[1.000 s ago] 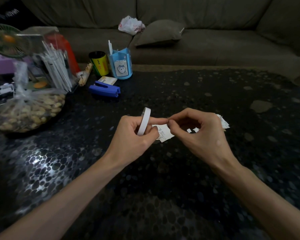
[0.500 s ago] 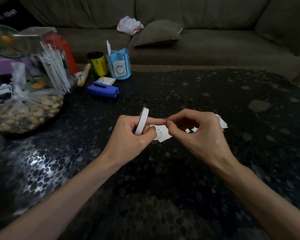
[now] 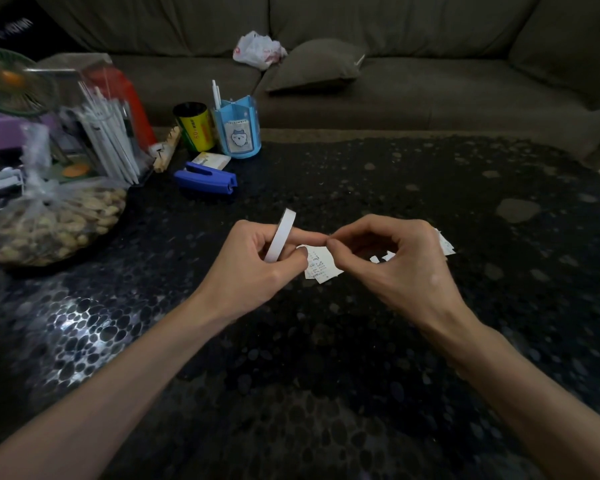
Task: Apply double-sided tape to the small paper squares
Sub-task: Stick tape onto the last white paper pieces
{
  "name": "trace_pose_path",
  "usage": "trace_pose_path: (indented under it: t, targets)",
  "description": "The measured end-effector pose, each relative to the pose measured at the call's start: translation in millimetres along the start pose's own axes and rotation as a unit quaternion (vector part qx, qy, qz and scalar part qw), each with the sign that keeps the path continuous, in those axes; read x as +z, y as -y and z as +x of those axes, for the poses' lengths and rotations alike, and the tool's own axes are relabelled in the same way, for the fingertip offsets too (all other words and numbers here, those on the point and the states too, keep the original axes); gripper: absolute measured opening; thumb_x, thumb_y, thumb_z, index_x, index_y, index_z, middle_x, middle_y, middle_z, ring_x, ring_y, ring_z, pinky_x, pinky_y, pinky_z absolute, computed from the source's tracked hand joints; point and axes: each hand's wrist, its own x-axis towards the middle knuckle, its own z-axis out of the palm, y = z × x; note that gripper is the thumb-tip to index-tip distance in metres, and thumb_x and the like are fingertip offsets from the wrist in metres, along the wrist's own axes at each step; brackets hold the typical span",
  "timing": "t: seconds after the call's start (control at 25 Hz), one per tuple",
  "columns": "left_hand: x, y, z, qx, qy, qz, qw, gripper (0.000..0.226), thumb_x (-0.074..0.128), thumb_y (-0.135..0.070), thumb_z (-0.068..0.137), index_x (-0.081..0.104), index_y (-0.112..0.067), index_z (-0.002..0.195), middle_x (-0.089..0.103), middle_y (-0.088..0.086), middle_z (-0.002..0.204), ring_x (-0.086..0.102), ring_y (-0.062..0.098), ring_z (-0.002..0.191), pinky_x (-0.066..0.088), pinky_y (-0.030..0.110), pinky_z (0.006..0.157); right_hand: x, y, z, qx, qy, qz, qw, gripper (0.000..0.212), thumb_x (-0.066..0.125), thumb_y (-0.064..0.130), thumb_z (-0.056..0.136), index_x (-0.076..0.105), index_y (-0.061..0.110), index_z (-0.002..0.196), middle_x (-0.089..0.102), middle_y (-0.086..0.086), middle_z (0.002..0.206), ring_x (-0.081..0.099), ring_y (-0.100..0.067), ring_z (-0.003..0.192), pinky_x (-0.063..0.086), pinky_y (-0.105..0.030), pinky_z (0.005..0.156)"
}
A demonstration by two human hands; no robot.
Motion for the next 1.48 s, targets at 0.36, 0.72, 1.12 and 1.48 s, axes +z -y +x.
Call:
trace_pose_path:
  t: [0.36,0.72,1.12,1.48]
  targets:
    - [0.3,-2.9,-1.1,0.001,0.012,0.001,1.000,0.032,0.064,0.004,0.096,0.081,-0.021,0.107,0.053,-0.006,0.049,0.046,0.004,0.045,0.041,0.006,0.055,-1.3,-0.4,0.0,0.000,0.004,0.002,1.000,0.004,0.079,0.019,0.091,0.081,0.020,0.095,0.078,0.011,0.083,0.076,-0.009,0.080,0.062,-0.028,0.076]
    - [0.9,-1.6,-1.1,-0.013,0.011,0.002,1.000,0.027,0.065,0.002,0.096,0.080,-0.015,0.110,0.053,-0.013,0.049,0.050,0.003,0.047,0.042,0.007,0.056,-0.8,1.0,-0.8,0.000,0.004,-0.001,1.000,0.005,0.079,0.017,0.089,0.081,0.018,0.094,0.078,0.010,0.083,0.076,-0.009,0.080,0.062,-0.029,0.075]
    - [-0.4,0.1,0.0,-0.008,0.011,0.001,1.000,0.029,0.066,0.000,0.096,0.081,-0.021,0.109,0.049,0.000,0.051,0.046,0.005,0.049,0.044,0.009,0.059,-1.2,-0.2,-0.5,0.001,0.003,-0.008,1.000,0.006,0.078,0.017,0.090,0.081,0.019,0.095,0.077,0.012,0.082,0.075,-0.009,0.080,0.060,-0.024,0.075]
    - [-0.1,2.2,0.1,-0.004,0.025,0.007,1.000,0.029,0.065,0.000,0.096,0.080,-0.020,0.113,0.050,-0.012,0.048,0.048,0.004,0.048,0.044,0.011,0.059,-1.6,0.8,-0.5,0.003,0.001,-0.012,1.000,0.008,0.079,0.020,0.089,0.081,0.018,0.096,0.078,0.012,0.083,0.076,-0.007,0.080,0.062,-0.027,0.076]
